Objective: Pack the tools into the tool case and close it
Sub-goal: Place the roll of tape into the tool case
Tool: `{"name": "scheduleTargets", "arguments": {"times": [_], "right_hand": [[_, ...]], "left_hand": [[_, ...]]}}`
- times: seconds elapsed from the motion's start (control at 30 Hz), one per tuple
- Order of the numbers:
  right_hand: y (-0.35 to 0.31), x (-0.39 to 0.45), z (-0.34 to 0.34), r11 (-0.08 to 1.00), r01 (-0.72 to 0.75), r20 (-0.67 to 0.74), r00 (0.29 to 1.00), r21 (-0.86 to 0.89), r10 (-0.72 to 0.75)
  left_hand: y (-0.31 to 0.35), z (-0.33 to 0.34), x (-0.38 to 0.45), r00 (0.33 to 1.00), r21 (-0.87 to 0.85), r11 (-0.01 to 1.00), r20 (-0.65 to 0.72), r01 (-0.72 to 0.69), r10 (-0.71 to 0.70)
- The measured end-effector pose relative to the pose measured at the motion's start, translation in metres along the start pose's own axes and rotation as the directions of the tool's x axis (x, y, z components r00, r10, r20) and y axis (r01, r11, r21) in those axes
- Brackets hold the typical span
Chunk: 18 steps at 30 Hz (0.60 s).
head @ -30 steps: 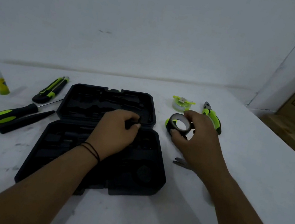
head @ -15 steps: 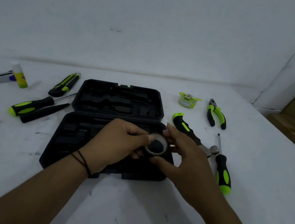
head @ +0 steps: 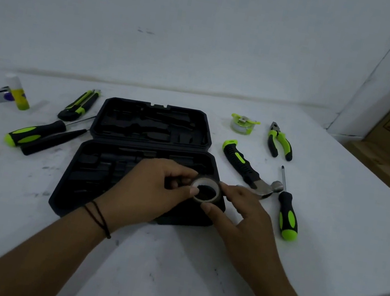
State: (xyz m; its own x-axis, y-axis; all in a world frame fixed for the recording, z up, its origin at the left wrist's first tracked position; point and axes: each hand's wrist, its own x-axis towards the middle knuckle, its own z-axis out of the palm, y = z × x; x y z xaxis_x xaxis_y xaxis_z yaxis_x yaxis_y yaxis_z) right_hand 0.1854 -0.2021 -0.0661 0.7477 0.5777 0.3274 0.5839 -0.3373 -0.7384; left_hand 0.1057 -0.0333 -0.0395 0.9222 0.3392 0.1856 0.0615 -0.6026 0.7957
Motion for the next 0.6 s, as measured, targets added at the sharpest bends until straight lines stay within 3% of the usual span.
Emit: {"name": "scheduleTargets", "arguments": {"times": [0.17, 0.4, 0.6], "right_hand": [[0.002, 0.000, 0.005, 1.000, -0.001, 0.000, 1.000, -0.031, 0.001], [0.010, 0.000, 0.011, 0.999, -0.029, -0.015, 0.999, -0.036, 0.028], [0.014, -0.001, 0.014, 0.998, -0.017, -0.013, 1.000, -0.061, 0.016]], "left_hand": [[-0.004, -0.002, -0.002, 0.991, 0.043, 0.996, 0.112, -0.077, 0.072], [-0.007, 0.002, -0.002, 0.991, 0.078, 0.988, 0.046, -0.130, 0.127], [-0.011, 0.004, 0.000, 0.984, 0.141, 0.975, 0.077, -0.170, 0.161]]}}
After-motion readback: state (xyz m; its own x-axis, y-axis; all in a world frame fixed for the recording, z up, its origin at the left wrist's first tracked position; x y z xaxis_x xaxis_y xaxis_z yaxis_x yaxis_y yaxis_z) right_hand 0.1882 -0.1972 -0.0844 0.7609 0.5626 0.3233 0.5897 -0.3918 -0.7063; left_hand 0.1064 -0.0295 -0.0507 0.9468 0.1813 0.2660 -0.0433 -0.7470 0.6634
